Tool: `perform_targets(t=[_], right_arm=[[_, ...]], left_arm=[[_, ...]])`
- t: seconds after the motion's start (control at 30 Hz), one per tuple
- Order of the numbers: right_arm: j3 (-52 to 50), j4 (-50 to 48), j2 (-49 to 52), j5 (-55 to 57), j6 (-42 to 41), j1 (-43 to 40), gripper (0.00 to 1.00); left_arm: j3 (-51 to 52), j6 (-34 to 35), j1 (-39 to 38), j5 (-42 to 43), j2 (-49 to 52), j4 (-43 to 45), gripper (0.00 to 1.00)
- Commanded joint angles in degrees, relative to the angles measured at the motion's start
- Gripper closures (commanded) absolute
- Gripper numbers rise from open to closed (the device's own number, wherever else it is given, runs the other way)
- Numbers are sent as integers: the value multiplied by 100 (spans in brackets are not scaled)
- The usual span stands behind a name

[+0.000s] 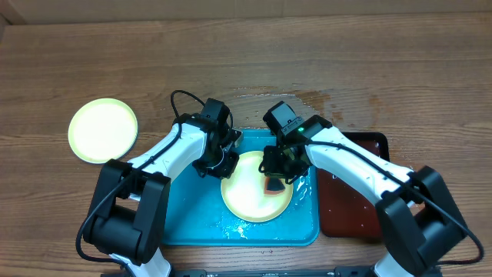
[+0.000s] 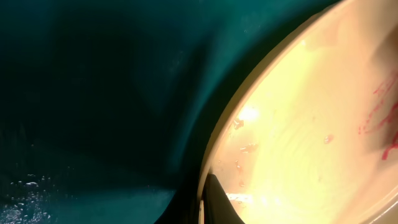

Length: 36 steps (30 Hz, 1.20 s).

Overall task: Clean dirty plates on tray and stack at the side
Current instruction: 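Carry the wet sponge with the right gripper onto the yellow plate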

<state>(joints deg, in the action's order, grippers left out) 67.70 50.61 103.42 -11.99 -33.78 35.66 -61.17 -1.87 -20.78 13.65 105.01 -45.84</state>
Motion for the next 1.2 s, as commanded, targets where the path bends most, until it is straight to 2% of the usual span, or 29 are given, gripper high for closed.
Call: perform_targets(t=[0.0, 0.23, 0.33, 0.43, 0.73, 0.87, 1.17], right_arm=[[-15, 219, 155, 1285, -424, -35, 96], [-15, 378, 369, 1567, -212, -50, 96], [-15, -28, 389, 1316, 927, 105, 96], [-15, -203, 411, 1325, 1360, 299, 96], [-15, -629, 553, 1093, 1462, 765, 96], [-15, -708, 730, 680, 1989, 990, 96], [-15, -59, 761, 168, 2457, 1163, 96]], left_arm=[[90, 85, -79, -356, 214, 44, 96], [87, 85, -81, -352, 214, 46, 96], [87, 131, -81, -352, 214, 50, 96], [87, 131, -105, -350, 214, 72, 96], [90, 170, -114, -310, 214, 83, 96], [87, 170, -114, -310, 214, 87, 96], [90, 170, -114, -313, 214, 136, 96]])
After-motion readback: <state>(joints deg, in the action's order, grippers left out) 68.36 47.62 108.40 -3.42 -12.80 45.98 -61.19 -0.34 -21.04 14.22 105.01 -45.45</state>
